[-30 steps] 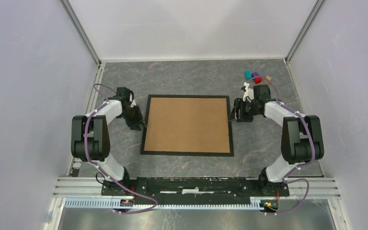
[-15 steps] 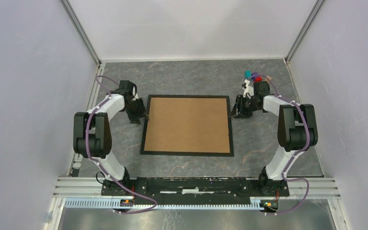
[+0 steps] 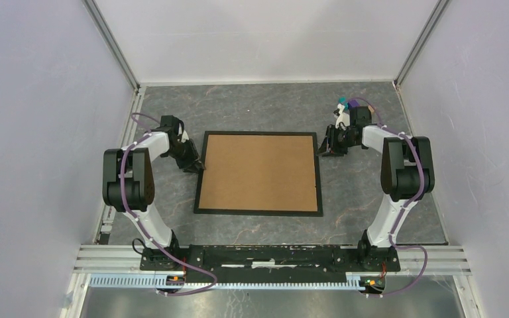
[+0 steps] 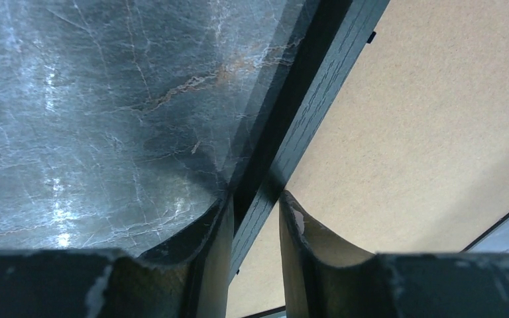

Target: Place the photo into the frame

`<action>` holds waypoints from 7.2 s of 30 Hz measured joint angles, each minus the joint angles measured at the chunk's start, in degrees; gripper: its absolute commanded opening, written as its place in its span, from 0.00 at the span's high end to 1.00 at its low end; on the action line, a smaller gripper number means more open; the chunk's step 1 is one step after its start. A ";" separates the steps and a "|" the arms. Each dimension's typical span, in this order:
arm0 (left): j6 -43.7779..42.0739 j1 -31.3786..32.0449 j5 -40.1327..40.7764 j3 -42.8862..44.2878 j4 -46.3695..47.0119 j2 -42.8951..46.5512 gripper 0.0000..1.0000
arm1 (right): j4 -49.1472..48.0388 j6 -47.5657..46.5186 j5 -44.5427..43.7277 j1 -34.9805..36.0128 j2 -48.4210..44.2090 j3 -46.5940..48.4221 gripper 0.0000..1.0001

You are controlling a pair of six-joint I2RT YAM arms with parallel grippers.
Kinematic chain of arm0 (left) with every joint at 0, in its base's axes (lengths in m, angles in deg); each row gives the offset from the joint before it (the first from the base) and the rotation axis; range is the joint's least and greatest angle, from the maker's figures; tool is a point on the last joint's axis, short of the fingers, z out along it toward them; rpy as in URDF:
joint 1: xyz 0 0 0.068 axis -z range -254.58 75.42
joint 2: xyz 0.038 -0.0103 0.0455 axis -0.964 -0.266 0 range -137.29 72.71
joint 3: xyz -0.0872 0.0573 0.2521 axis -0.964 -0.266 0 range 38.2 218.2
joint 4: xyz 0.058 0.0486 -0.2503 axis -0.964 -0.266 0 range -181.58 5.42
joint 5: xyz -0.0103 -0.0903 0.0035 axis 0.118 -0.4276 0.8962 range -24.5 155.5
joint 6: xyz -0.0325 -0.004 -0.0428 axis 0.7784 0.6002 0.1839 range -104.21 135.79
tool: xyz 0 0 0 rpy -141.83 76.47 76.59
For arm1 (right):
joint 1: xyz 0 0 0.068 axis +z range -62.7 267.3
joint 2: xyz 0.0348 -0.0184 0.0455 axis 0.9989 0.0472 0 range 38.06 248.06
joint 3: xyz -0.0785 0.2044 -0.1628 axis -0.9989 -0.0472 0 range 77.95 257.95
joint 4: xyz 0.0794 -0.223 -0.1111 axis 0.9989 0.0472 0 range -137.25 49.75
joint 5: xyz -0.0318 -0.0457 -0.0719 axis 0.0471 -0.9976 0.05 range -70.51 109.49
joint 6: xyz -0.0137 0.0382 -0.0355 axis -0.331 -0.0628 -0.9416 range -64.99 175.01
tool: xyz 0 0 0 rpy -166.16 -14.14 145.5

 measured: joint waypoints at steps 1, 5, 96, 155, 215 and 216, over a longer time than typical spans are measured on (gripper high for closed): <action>0.00 0.00 -0.13 0.00 0.07 -0.04 0.65 | 0.07 0.02 0.24 0.00 0.26 0.31 0.62; 0.00 0.00 -0.68 0.00 0.09 -0.15 0.66 | 0.33 0.07 0.92 0.00 0.96 0.94 0.63; -0.04 0.00 -1.27 -0.31 0.37 0.07 0.72 | 12.76 -1.22 -1.09 2.99 6.86 11.91 0.63; -0.07 0.50 -1.03 -0.31 0.44 0.07 0.73 | 25.64 0.85 -22.12 11.02 11.98 23.63 0.60; 67.38 42.27 17.33 -31.28 7.80 32.22 0.39 | -32.87 17.18 -20.24 21.99 -42.14 -49.94 0.65; 65.53 39.23 17.62 -30.82 6.60 32.13 0.39 | -31.78 17.44 -20.52 24.17 -43.69 -50.38 0.52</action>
